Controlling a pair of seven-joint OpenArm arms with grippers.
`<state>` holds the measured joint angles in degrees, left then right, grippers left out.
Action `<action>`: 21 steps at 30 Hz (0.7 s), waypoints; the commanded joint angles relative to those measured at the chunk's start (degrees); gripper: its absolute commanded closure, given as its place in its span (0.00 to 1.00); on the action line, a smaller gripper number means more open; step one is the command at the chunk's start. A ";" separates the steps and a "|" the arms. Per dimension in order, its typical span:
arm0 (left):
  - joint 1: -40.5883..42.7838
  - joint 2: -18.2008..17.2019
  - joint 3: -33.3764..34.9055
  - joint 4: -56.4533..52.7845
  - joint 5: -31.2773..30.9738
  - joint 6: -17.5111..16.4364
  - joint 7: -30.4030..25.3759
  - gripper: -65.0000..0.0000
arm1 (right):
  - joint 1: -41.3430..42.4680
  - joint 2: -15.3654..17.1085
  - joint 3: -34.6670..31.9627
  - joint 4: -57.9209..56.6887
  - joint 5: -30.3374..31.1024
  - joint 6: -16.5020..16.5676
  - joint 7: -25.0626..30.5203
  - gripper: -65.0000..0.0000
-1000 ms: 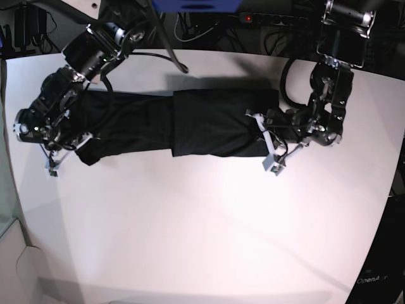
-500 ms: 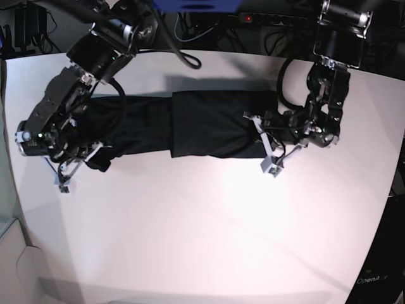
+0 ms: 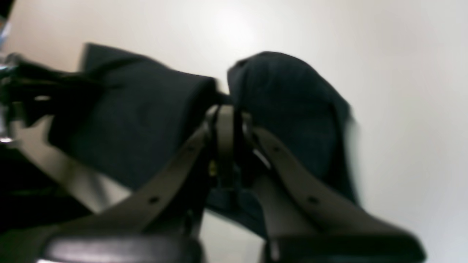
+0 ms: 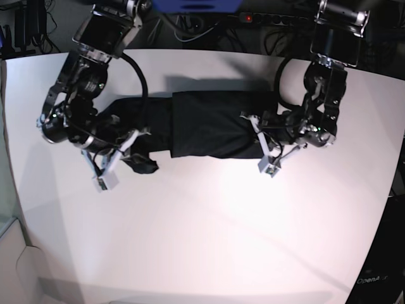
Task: Fold the T-shirt properly
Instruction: 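Lift the end with the right gripper and fold it toward the left gripper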
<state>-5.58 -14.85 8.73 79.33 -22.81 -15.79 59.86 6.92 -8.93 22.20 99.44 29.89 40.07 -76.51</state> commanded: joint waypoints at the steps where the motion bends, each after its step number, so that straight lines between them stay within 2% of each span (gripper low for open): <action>1: 1.14 -0.31 0.54 -0.69 4.57 1.51 4.98 1.00 | 0.51 -0.07 -1.93 1.09 3.39 -0.07 2.27 1.00; 8: 1.14 1.01 0.54 0.01 4.65 1.59 4.98 1.00 | -0.81 -0.07 -14.68 1.09 12.35 -0.07 9.30 1.00; 9: 1.14 1.09 0.54 0.01 4.65 1.59 4.98 1.00 | -0.90 -0.07 -15.73 1.09 12.88 -0.91 9.83 1.00; 14: 1.14 1.45 -1.30 0.01 4.48 1.68 4.98 1.00 | -3.88 -0.07 -19.78 1.18 12.88 -2.76 13.70 1.00; 18: 1.06 3.82 -6.49 0.10 4.39 1.33 4.98 1.00 | -5.64 -0.07 -22.86 1.09 12.88 -2.76 16.86 1.00; 21: 1.06 4.26 -7.37 2.56 4.39 1.24 4.98 1.00 | -5.64 -0.07 -23.73 0.83 12.88 -2.84 17.21 1.00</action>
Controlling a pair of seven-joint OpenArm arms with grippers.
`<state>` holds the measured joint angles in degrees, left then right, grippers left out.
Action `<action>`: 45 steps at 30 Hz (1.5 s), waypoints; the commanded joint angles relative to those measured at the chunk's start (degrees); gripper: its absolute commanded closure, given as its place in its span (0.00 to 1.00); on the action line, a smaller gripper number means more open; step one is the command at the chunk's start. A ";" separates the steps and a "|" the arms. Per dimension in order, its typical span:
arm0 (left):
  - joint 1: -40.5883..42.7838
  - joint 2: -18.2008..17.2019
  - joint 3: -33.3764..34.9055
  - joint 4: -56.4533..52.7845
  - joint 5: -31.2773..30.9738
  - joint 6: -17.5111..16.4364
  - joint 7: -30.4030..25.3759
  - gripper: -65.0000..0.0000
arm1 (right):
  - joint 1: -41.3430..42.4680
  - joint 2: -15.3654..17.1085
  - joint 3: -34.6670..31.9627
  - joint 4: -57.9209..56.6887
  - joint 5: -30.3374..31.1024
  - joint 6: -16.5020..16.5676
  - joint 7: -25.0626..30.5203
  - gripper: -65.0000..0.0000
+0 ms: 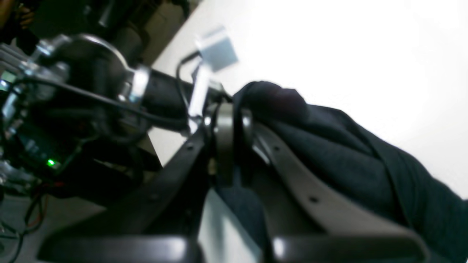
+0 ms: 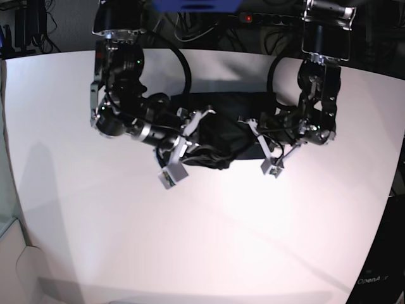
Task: Fold the T-shirt properly
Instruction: 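Lift the end with the right gripper and fold it toward the left gripper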
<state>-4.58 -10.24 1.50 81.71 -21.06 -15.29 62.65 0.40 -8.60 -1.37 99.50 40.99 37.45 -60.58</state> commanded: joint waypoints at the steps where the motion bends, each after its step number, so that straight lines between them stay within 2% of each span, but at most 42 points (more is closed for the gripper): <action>1: 0.14 -0.09 -0.31 1.94 2.64 0.74 2.27 1.00 | 0.87 -0.40 -0.17 0.76 1.78 -0.22 1.28 1.00; 9: -1.97 1.49 -0.49 12.05 2.73 0.83 9.92 1.00 | 1.13 -0.40 -0.17 0.67 1.69 -0.22 1.28 1.00; 15: -1.88 1.40 -7.52 16.62 3.08 1.09 17.35 1.00 | 1.31 -0.40 -0.17 0.67 1.69 -0.22 1.28 1.00; 20: 4.27 -2.90 -14.99 16.00 3.17 0.83 17.35 1.00 | 1.40 -0.40 -0.17 0.67 1.69 -0.22 1.10 1.00; 23: 5.94 -3.69 -15.52 12.93 3.08 0.83 16.25 1.00 | 1.40 -0.40 -0.17 0.85 1.69 -0.22 1.02 1.00; 28: 5.24 -2.02 -15.43 8.00 2.82 0.83 14.75 1.00 | 1.40 -0.40 -1.49 1.11 1.69 -0.22 1.10 1.00; 32: 2.60 -0.62 -12.35 4.49 3.26 0.83 14.67 1.00 | 1.66 -0.40 -3.95 1.11 1.78 -0.31 1.37 1.00; 36: 1.55 -0.44 -9.37 2.73 3.17 1.00 12.29 1.00 | 2.98 -0.40 -6.77 0.94 1.78 -0.31 1.54 1.00; 38: 1.46 -0.44 -8.05 2.20 2.91 1.00 11.94 1.00 | 3.51 -0.40 -7.38 0.67 1.78 -0.40 3.04 1.00; 41: 1.37 -0.35 -7.08 2.11 2.82 0.92 11.85 1.00 | 4.83 -0.40 -8.88 -0.73 1.78 -2.33 3.92 1.00; 45: 1.37 0.35 -7.26 2.82 2.82 0.83 12.29 1.00 | 6.32 -0.40 -11.07 -3.11 3.53 -2.68 6.64 1.00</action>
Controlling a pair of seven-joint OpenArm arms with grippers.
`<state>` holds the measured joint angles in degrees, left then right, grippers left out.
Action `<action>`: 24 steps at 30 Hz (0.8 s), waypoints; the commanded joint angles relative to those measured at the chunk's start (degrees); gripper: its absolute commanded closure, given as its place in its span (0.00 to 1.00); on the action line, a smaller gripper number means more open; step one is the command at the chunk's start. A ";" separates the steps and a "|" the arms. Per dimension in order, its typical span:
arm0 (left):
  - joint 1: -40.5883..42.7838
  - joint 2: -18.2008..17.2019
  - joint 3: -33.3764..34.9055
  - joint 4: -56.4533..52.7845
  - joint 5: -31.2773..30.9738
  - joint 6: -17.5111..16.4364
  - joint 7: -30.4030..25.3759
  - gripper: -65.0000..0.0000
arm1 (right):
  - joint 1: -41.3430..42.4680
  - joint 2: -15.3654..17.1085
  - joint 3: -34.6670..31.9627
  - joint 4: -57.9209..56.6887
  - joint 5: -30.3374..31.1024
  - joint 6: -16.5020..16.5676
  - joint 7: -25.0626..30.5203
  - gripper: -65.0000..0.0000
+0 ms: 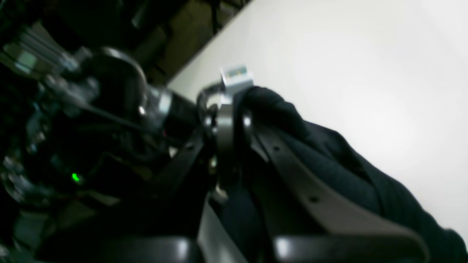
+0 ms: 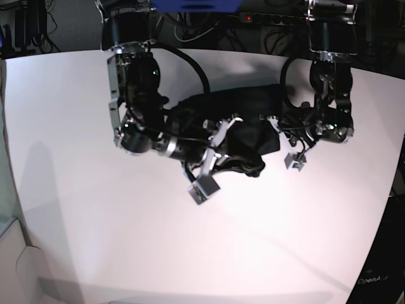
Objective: Fold the T-shirt properly
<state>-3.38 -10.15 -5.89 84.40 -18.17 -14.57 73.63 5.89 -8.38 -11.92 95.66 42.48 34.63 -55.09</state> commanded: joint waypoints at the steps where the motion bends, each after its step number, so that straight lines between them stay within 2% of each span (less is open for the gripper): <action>1: 0.17 0.26 0.04 0.13 -0.07 0.11 1.32 1.00 | 1.27 -0.62 -1.22 0.12 3.19 0.14 1.95 1.00; 2: 0.17 0.26 -0.04 0.13 -0.07 0.11 1.41 1.00 | 1.98 -0.62 -1.92 -0.67 4.16 -0.04 2.74 1.00; 6: 0.26 0.00 -0.13 1.62 -0.07 0.11 1.50 1.00 | 2.68 -0.62 -5.18 -2.51 6.97 -4.26 5.55 1.00; 10: 0.70 -1.32 -0.22 5.58 -0.07 0.19 1.67 1.00 | 2.77 -0.62 -7.46 -2.78 7.24 -4.52 7.66 1.00; 14: 0.17 -1.58 -0.66 8.39 0.20 0.28 4.66 1.00 | 2.68 -0.62 -7.46 -2.78 7.24 -4.52 7.93 1.00; 20: -0.36 -1.58 -6.46 11.82 0.28 0.11 6.37 1.00 | 2.24 -0.62 -7.55 -2.78 7.15 -4.52 7.93 1.00; 24: -0.01 -4.66 -6.99 11.82 0.28 0.11 6.37 1.00 | 2.24 -0.62 -7.55 -2.78 7.24 -4.52 7.66 1.00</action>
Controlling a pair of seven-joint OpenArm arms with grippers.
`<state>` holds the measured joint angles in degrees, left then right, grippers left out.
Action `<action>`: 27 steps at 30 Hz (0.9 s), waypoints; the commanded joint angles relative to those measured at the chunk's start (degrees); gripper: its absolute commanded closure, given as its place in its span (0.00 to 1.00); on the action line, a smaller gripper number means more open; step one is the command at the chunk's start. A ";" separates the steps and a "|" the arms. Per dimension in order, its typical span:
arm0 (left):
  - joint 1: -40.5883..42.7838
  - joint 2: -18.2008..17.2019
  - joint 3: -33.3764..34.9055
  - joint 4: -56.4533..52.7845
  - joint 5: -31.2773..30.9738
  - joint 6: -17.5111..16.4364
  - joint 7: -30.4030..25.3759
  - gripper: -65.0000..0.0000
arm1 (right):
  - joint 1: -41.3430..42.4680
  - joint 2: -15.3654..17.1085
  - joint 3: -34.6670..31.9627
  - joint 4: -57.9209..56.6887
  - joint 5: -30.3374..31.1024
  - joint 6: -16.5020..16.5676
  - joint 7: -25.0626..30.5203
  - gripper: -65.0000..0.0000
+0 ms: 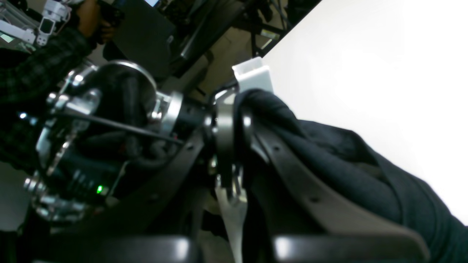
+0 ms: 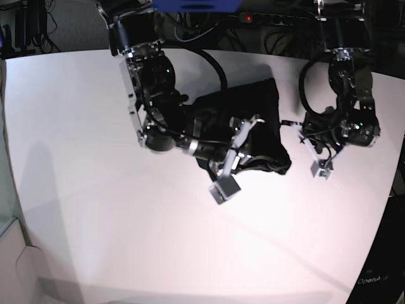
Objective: Fold the T-shirt properly
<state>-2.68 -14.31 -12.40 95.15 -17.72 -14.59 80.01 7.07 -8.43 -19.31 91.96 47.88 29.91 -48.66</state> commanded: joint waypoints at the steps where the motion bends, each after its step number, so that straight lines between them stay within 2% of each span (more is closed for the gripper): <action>1: -0.36 -1.21 -0.56 1.07 -0.18 0.13 -0.01 1.00 | 1.06 -0.57 -0.16 0.92 1.84 0.20 1.24 1.00; 4: 1.75 -3.67 -2.15 1.07 -0.18 0.13 -0.01 1.00 | 0.97 -0.57 -0.16 0.92 1.66 0.20 1.32 1.00; 13: 8.26 -9.83 -13.49 1.07 -0.44 -0.05 -0.01 1.00 | -0.87 -0.57 -0.16 -1.72 1.75 0.29 1.59 1.00; 17: 8.96 -10.71 -16.30 1.07 -0.53 -0.05 -0.01 1.00 | -0.87 -0.57 -0.16 -3.92 1.84 0.37 2.82 1.00; 22: 8.96 -11.15 -16.30 1.07 -0.61 -0.05 -0.01 1.00 | -0.79 -0.57 -0.16 -6.03 1.92 0.37 3.35 1.00; 24: 8.96 -11.06 -16.04 1.07 -0.61 -0.05 -0.01 1.00 | -0.52 -0.57 -0.16 -7.35 1.92 0.37 3.17 0.97; 27: 8.96 -10.97 -15.95 1.07 -0.61 -0.05 -0.01 1.00 | -0.43 -0.57 -1.13 -8.58 1.92 0.46 2.73 0.86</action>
<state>6.81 -24.12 -28.01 95.26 -18.44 -14.76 80.14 5.52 -8.23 -20.03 82.48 48.05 29.93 -47.09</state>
